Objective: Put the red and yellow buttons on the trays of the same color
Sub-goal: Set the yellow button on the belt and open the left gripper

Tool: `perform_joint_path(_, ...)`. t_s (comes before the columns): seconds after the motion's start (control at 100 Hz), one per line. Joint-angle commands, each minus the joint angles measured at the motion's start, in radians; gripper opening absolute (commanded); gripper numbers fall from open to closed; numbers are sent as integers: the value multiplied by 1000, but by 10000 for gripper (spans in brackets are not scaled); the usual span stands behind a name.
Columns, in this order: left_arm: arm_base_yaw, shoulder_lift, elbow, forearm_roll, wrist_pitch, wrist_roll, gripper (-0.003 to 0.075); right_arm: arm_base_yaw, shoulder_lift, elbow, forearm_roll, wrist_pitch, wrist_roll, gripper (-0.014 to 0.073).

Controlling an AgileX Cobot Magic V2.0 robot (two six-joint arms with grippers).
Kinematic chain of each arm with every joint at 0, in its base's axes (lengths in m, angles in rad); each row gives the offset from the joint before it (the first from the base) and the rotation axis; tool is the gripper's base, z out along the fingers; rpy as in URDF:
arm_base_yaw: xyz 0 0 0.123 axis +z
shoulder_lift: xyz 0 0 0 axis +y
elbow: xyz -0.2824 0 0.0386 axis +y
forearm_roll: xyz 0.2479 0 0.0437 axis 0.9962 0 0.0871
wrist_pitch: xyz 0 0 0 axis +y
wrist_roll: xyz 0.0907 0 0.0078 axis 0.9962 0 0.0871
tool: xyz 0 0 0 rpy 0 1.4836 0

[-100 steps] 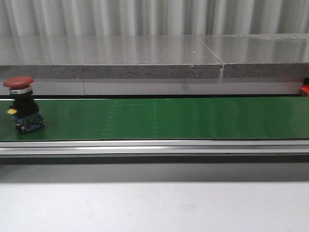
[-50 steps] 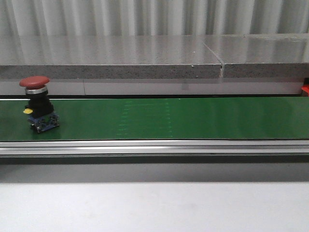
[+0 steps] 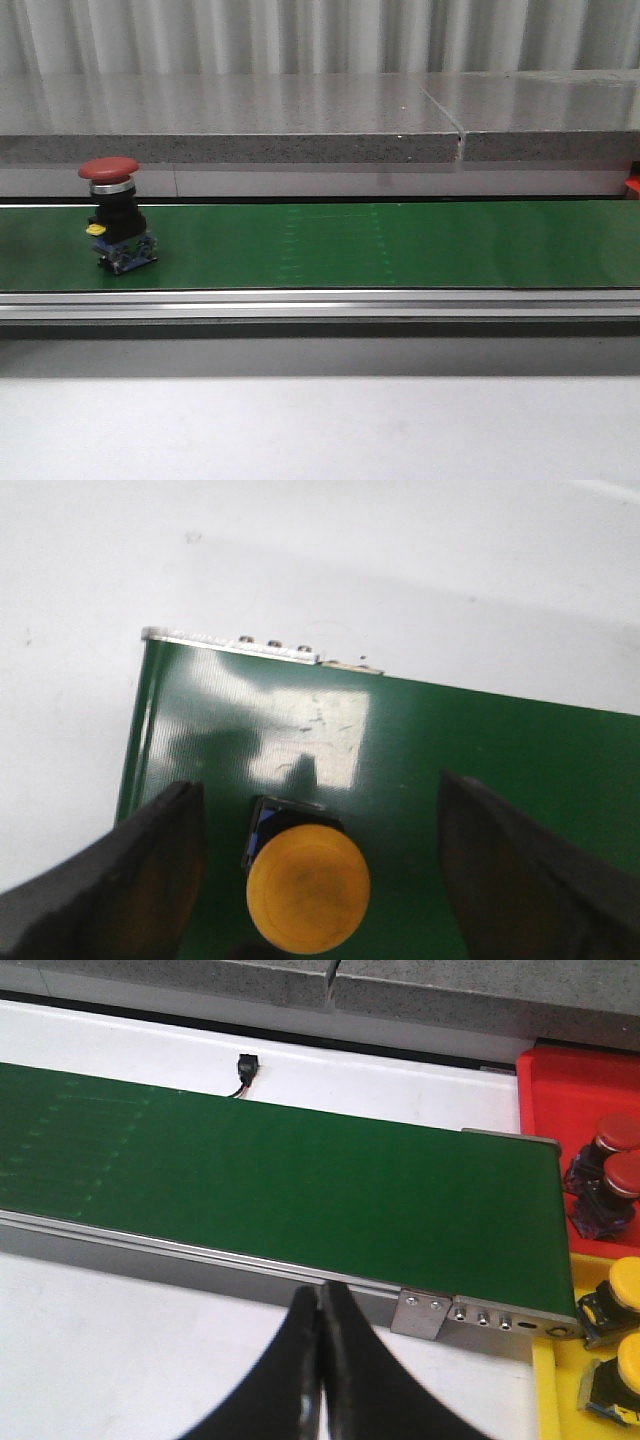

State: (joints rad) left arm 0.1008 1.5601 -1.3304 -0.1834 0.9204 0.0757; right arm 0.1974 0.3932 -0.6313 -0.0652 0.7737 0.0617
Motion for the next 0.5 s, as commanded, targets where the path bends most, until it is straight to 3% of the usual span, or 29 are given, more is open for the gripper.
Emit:
perform_joint_path(0.0,-36,-89,-31,10,-59,21,405,-2,3,-22,-1,-72,-5,-69)
perform_joint_path(0.09,-77,-134,-21,76,-85,21,268,-2,3,-22,-1,-72,-5,-69)
perform_joint_path(0.21,-134,-201,27,142,-130,21,-16,-2,3,-22,-1,-72,-5,-69)
perform_joint_path(0.49,-258,-374,204,164,-227,21,-21,-2,3,-22,-1,-72,-5,-69)
